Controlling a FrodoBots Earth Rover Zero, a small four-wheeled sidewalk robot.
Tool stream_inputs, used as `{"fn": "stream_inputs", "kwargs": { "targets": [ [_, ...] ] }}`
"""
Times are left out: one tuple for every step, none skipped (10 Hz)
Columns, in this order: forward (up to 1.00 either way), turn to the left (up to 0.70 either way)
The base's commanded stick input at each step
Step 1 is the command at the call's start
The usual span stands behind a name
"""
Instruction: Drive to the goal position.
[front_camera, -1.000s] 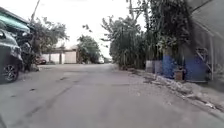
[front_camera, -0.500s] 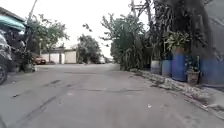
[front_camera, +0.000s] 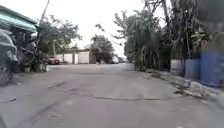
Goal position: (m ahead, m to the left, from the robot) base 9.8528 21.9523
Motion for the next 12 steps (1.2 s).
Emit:
{"fn": "stream_inputs", "kwargs": {
  "targets": [
    [1.0,0.05],
    [1.0,0.08],
    [1.0,0.01],
    [1.0,0.05],
    [1.0,0.09],
    [1.0,0.09],
    [1.0,0.22],
    [1.0,0.4],
    [1.0,0.4],
    [1.0,0.4],
    [1.0,0.4],
    [1.0,0.4]
  ]
}}
